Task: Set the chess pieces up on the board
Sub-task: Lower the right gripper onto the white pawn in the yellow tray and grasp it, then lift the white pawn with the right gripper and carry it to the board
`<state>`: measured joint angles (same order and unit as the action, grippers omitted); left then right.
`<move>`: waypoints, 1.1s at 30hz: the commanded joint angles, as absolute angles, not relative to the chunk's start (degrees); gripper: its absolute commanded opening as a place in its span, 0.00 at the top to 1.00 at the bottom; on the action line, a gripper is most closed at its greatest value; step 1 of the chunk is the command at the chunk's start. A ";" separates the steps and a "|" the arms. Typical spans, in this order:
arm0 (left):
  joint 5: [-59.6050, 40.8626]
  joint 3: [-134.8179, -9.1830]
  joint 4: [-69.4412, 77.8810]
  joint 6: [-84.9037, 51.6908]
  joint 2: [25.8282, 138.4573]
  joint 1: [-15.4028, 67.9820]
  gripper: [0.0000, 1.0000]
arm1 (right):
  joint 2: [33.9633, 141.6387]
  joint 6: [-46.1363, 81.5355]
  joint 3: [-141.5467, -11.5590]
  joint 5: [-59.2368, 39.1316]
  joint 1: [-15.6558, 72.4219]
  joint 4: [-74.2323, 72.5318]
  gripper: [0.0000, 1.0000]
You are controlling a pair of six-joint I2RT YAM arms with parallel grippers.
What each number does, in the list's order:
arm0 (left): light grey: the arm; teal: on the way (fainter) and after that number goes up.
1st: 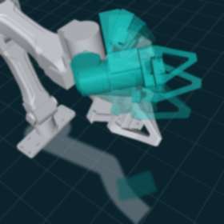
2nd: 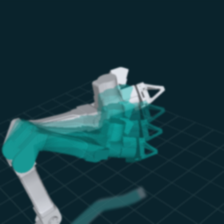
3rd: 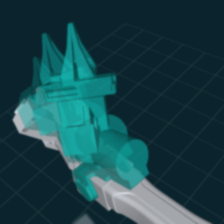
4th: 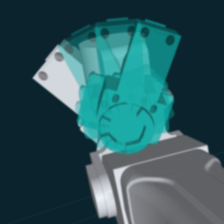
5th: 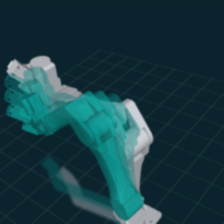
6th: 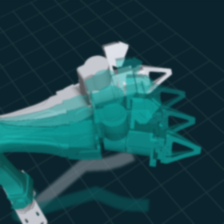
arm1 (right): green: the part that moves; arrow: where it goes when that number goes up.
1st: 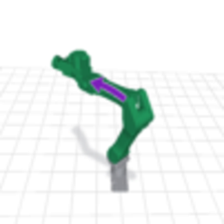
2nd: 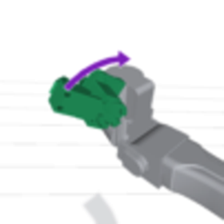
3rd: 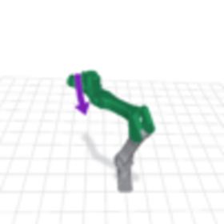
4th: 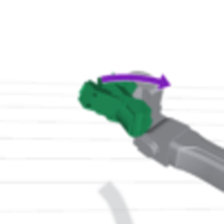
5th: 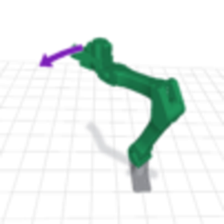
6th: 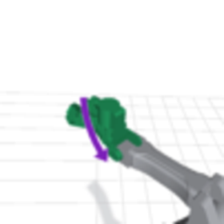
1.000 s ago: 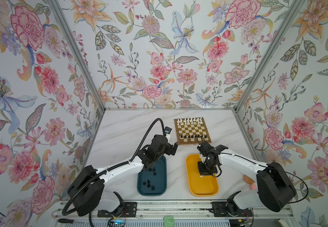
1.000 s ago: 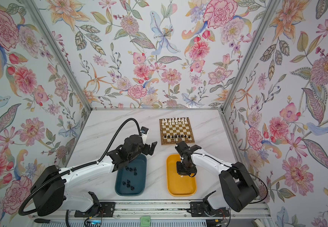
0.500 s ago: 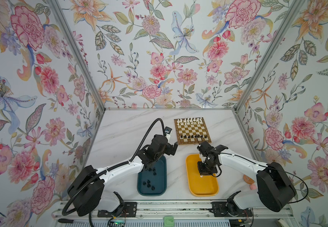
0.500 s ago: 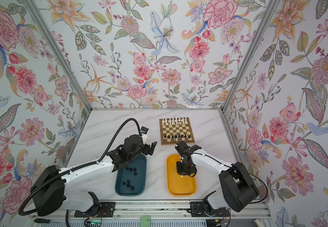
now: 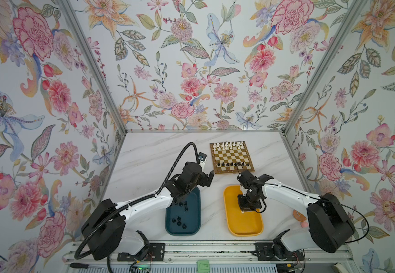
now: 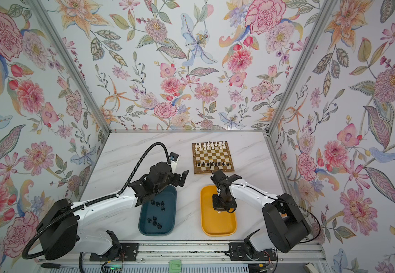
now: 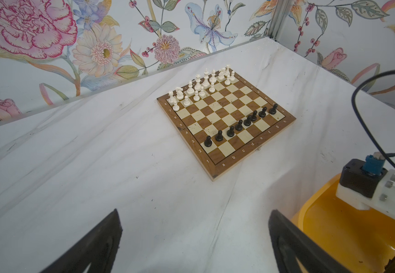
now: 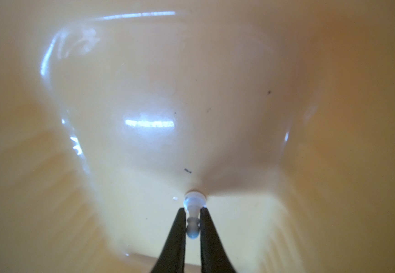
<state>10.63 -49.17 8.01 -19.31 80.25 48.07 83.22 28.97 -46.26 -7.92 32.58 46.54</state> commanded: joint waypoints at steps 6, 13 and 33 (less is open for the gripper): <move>12.15 -50.27 6.38 -18.38 79.11 48.66 0.02 | 83.38 29.19 -46.19 -6.30 33.05 46.62 0.90; 12.79 -51.26 6.34 -17.15 79.89 48.47 0.02 | 82.34 29.09 -50.20 -5.20 33.05 49.87 0.93; 7.98 -62.77 8.15 -11.44 91.15 37.27 0.02 | 105.02 16.62 -97.09 2.24 20.27 61.79 0.93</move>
